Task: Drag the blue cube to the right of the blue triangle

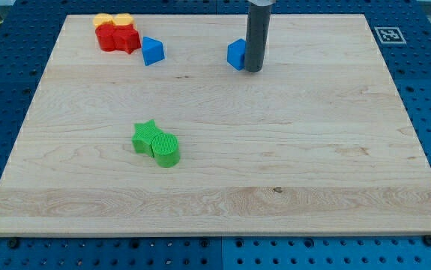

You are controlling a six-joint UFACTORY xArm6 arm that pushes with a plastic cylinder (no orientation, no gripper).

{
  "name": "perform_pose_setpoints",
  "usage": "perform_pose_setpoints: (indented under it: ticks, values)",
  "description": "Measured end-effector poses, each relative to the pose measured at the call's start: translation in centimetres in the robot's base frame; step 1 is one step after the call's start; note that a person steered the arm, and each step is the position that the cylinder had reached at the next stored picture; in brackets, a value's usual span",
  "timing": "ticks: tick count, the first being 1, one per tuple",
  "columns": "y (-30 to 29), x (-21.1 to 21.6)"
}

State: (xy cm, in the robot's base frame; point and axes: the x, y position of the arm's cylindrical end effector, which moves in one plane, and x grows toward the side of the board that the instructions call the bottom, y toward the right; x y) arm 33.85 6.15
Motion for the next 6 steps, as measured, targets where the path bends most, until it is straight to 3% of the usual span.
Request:
perform_pose_setpoints:
  ticks: [2,4,6]
  values:
    - [0.7,-1.1]
    - [-5.2,-7.2]
    - [-5.6,-4.7]
